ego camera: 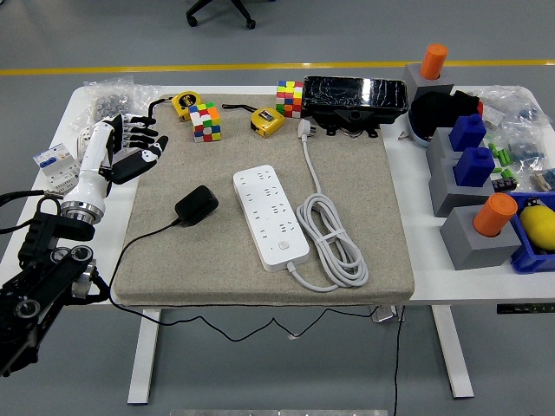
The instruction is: Put the plug near the board,insert it into the board,press the button,pull the plug out
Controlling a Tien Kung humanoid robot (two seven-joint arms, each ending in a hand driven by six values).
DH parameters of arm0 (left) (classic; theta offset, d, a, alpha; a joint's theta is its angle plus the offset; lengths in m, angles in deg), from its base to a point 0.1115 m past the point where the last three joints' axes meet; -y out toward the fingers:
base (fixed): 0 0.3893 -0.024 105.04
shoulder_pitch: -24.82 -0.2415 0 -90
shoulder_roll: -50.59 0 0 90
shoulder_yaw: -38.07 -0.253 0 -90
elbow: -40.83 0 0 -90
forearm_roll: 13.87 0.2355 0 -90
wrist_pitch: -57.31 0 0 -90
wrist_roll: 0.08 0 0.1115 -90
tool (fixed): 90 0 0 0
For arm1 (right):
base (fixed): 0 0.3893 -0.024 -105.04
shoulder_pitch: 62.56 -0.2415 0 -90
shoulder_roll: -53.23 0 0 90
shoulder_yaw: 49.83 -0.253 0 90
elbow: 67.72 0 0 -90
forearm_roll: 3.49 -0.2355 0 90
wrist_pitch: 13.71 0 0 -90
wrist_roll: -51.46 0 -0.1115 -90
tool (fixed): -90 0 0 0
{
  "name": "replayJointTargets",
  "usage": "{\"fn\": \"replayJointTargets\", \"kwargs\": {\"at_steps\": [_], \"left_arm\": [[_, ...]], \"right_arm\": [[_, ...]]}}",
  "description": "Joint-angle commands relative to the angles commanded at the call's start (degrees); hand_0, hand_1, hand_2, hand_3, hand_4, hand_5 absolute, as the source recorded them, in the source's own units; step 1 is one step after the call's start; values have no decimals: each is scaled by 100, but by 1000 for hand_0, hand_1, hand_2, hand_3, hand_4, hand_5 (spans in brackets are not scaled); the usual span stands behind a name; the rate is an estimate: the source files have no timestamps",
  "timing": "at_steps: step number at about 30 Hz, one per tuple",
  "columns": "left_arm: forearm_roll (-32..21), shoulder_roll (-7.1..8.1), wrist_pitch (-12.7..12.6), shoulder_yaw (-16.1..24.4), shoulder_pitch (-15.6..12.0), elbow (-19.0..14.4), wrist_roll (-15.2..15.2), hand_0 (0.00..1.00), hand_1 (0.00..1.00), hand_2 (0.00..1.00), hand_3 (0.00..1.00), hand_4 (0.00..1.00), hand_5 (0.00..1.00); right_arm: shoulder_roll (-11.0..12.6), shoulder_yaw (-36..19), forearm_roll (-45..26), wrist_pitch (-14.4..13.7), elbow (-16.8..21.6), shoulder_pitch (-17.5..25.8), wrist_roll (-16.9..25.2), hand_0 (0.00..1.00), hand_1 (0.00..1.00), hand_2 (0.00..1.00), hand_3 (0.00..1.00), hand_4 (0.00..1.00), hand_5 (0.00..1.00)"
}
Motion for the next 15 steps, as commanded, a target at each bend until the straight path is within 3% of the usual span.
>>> {"fn": "replayJointTargets", "kwargs": {"at_steps": [15], "left_arm": [[-1, -18, 8, 21, -3, -32, -22, 503, 522, 527, 580, 755, 186]], "right_arm": [[-11, -40, 13, -1, 2, 8, 2, 576, 635, 625, 551, 890, 421]]}}
